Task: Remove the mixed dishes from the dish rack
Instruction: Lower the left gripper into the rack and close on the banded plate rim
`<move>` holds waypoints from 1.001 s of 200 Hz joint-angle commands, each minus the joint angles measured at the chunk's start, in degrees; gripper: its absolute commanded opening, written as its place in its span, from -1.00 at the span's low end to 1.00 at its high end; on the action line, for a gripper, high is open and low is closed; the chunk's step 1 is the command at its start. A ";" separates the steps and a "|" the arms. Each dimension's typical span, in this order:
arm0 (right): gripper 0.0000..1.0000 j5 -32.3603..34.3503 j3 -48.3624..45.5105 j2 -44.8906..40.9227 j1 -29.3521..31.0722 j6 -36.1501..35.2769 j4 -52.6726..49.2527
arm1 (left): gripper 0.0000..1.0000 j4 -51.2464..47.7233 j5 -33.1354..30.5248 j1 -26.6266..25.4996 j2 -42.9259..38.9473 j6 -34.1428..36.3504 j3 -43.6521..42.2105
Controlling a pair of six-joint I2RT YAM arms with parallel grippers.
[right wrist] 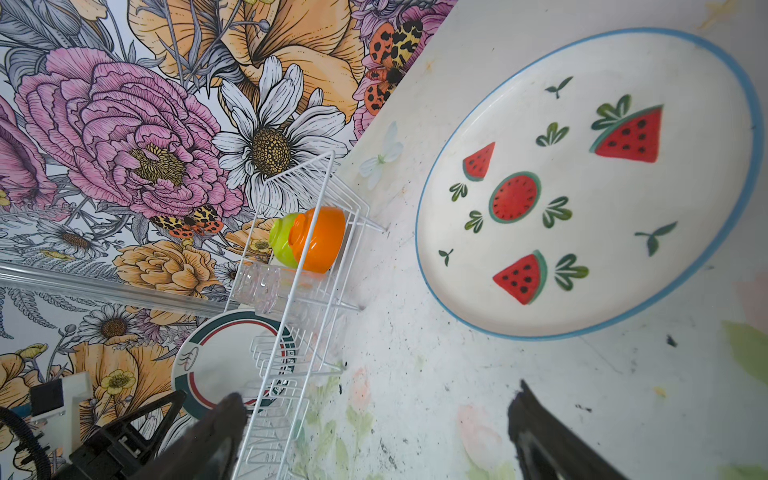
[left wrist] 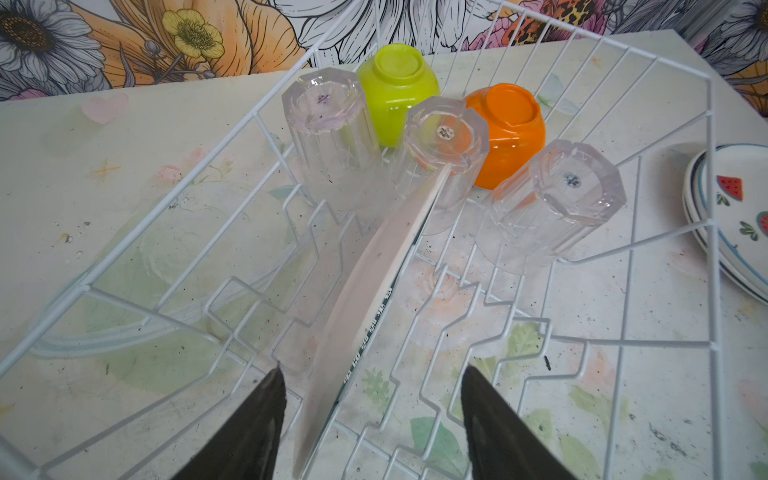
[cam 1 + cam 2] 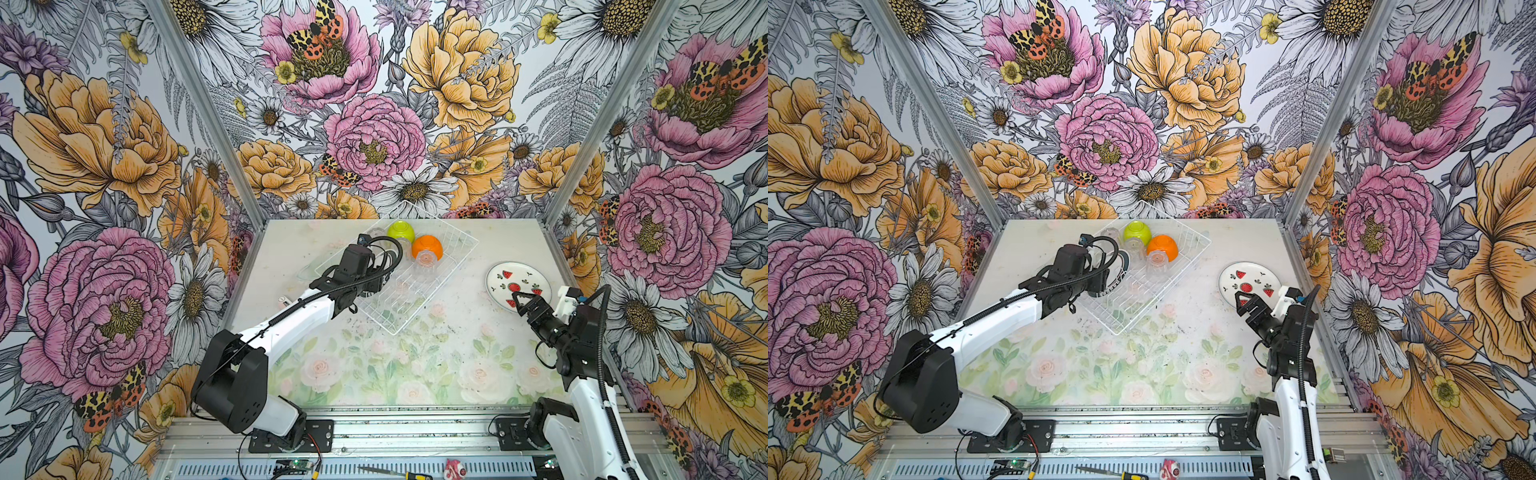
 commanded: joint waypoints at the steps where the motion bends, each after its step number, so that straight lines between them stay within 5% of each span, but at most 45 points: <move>1: 0.99 -0.60 0.29 0.32 -0.13 0.42 0.87 | 0.24 -0.51 -0.75 0.79 2.03 0.77 2.31; 129: 0.98 0.68 -1.07 1.82 -0.02 1.85 1.04 | -0.46 -1.21 -16.59 0.11 5.68 5.95 3.61; 200: 0.97 0.00 -1.50 0.83 0.07 2.93 1.32 | -0.69 -0.75 -15.37 -1.66 4.02 6.01 5.04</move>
